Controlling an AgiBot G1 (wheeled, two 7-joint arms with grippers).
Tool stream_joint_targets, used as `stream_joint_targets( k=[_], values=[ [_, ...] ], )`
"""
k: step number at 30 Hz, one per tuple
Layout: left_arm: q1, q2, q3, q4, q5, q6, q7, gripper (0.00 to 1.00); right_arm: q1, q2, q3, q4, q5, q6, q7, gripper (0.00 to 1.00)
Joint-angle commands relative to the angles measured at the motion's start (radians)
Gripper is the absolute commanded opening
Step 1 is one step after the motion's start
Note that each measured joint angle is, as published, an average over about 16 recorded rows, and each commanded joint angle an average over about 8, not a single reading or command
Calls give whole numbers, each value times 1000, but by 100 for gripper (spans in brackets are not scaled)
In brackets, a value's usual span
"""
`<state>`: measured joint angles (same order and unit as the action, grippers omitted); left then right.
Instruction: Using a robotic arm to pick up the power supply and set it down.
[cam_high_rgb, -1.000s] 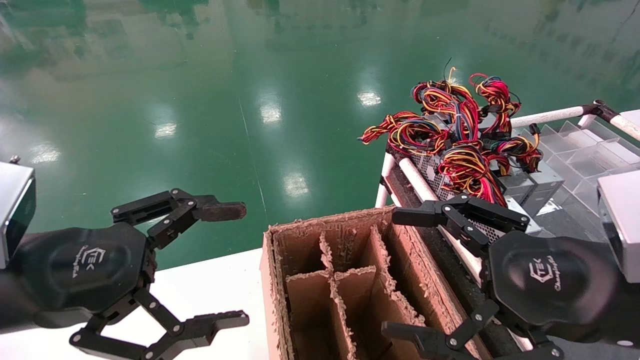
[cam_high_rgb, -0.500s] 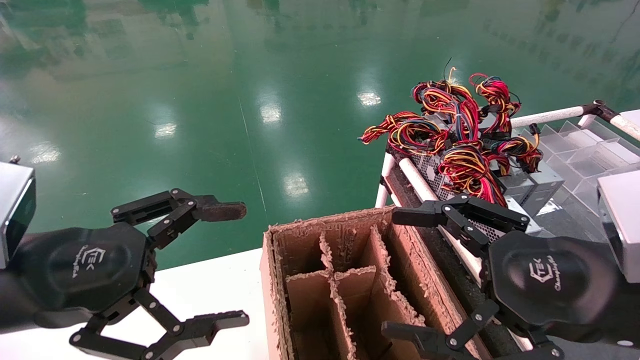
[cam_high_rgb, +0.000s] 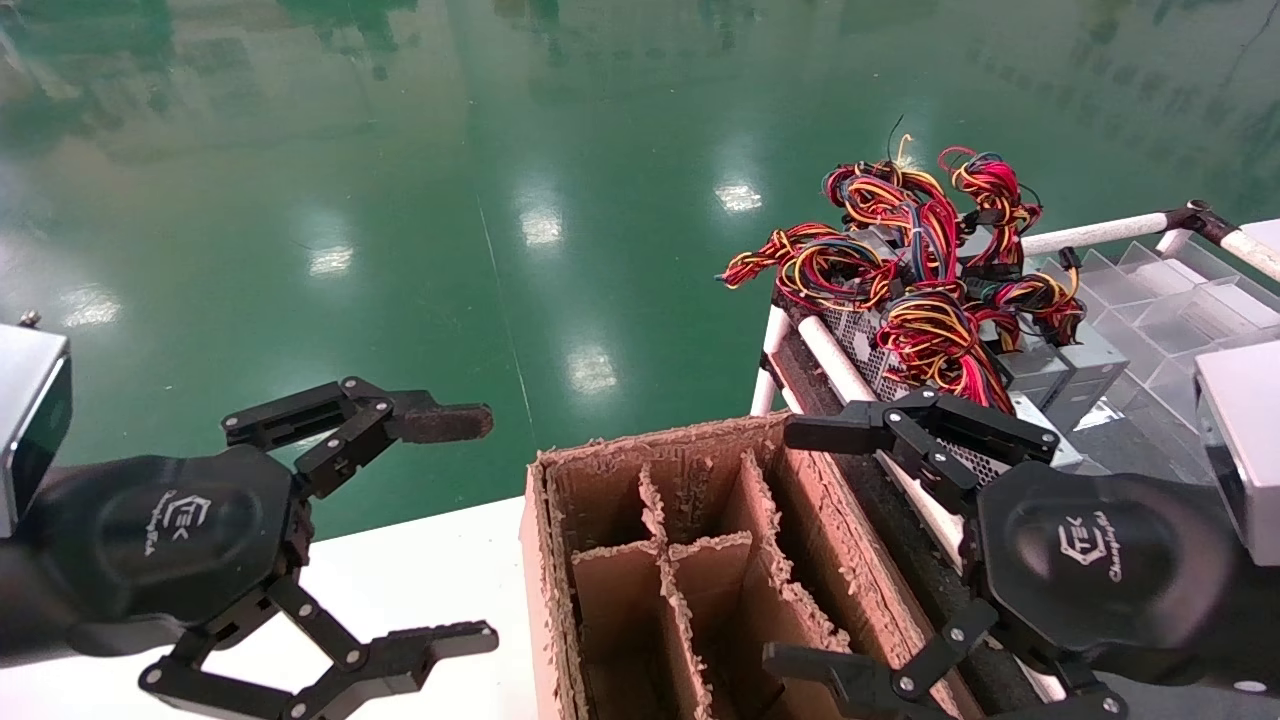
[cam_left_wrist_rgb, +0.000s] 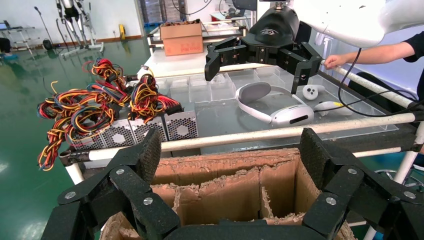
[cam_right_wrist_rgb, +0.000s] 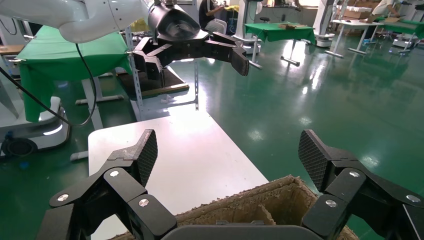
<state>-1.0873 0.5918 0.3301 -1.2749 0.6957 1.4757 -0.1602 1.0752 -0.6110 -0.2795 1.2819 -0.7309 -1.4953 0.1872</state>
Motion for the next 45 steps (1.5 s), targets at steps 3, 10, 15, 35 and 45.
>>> stream_joint_targets(
  k=[3, 10, 15, 35, 45],
  values=[
    [0, 0, 0, 0, 0, 0, 0, 100, 0, 0, 0, 0, 0, 0, 0, 100],
    [0, 0, 0, 0, 0, 0, 0, 100, 0, 0, 0, 0, 0, 0, 0, 100],
    [0, 0, 0, 0, 0, 0, 0, 100, 0, 0, 0, 0, 0, 0, 0, 100],
    [0, 0, 0, 0, 0, 0, 0, 100, 0, 0, 0, 0, 0, 0, 0, 100],
    [0, 0, 0, 0, 0, 0, 0, 100, 0, 0, 0, 0, 0, 0, 0, 100]
  ],
)
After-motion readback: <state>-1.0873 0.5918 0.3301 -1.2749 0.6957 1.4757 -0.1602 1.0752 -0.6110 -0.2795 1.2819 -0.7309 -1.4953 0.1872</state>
